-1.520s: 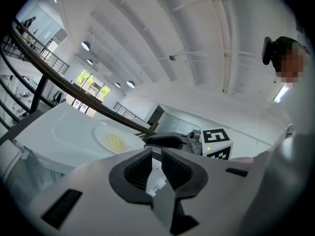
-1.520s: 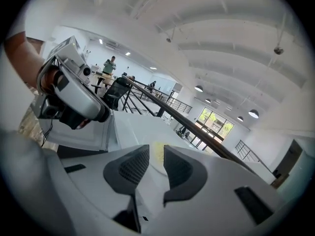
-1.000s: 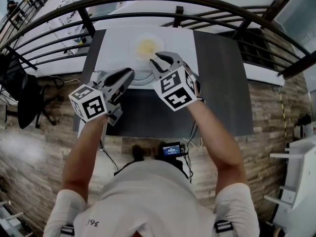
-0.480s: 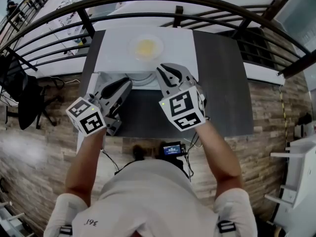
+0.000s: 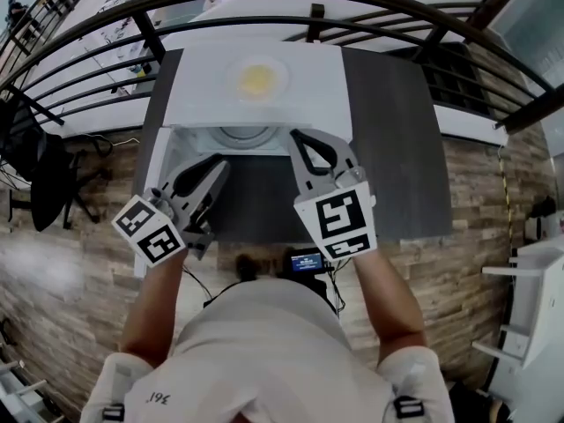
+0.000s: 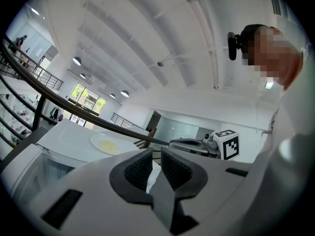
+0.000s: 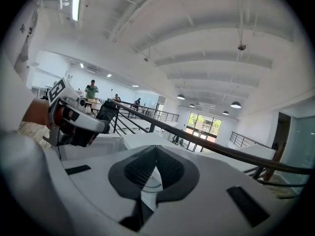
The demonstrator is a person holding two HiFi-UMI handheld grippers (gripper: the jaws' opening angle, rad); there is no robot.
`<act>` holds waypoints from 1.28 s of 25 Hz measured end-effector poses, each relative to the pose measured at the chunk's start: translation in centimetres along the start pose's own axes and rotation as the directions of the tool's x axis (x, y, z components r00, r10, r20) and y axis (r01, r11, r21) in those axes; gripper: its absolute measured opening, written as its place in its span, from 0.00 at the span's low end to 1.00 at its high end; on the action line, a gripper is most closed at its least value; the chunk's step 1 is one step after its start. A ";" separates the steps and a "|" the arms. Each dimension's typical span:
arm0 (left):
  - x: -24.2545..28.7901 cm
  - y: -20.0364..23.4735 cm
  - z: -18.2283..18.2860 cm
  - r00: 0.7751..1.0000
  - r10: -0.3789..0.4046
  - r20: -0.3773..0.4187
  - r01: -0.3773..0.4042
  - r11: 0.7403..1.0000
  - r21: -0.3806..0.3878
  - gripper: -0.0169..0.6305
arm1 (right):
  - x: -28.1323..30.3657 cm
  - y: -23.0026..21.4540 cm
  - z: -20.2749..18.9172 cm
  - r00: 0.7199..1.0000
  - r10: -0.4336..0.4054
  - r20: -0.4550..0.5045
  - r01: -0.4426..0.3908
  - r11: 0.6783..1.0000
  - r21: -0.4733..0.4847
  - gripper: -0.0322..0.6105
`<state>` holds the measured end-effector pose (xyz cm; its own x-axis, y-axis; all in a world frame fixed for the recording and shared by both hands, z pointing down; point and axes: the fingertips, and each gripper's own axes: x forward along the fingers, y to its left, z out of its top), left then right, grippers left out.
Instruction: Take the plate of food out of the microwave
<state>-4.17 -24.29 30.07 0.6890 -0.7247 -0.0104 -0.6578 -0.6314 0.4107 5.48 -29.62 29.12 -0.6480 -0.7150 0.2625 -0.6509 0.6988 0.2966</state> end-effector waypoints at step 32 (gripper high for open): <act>-4.2 -2.5 -8.2 0.993 0.011 -0.115 -0.023 0.995 -0.100 0.12 | -6.4 4.0 -10.3 0.996 0.010 -0.090 0.026 0.923 0.383 0.05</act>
<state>-2.87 -17.40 36.54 0.7120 -0.6951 0.0996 -0.6399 -0.5839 0.4996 11.13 -22.48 38.07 -0.6161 -0.7070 0.3473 -0.7690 0.6352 -0.0710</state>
